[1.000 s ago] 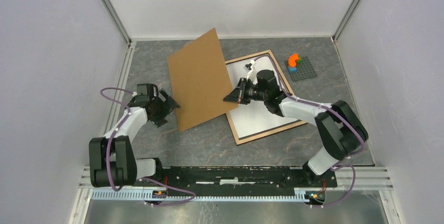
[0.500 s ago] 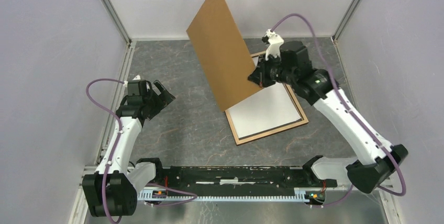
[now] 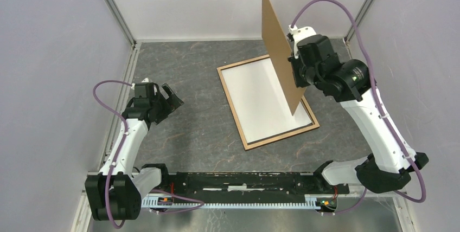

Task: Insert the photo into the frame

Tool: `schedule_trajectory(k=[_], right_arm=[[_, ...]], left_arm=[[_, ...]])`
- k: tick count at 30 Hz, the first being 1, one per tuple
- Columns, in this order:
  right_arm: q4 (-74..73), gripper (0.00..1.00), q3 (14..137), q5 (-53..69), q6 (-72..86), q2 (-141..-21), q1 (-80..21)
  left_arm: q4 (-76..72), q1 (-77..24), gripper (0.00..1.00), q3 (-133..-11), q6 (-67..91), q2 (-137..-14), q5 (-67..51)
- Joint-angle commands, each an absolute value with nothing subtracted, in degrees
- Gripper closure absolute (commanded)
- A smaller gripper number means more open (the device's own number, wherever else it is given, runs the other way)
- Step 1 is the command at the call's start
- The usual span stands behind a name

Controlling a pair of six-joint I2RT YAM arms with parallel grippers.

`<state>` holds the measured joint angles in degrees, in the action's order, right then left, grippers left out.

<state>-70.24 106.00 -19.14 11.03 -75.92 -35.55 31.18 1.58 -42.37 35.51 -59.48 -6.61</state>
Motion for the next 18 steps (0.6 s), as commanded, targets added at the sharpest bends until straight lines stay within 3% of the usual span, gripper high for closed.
schedule_trajectory(k=[1, 18], right_arm=[[-71.9, 1.0, 105.3, -32.5, 14.1, -76.2, -40.4], [-71.0, 1.0, 95.5, -56.6, 24.7, -86.6, -56.0]], left_arm=[[28.9, 1.2, 0.0, -42.9, 33.9, -59.8, -7.9], [28.6, 1.0, 0.0, -42.6, 33.5, -60.9, -7.7]])
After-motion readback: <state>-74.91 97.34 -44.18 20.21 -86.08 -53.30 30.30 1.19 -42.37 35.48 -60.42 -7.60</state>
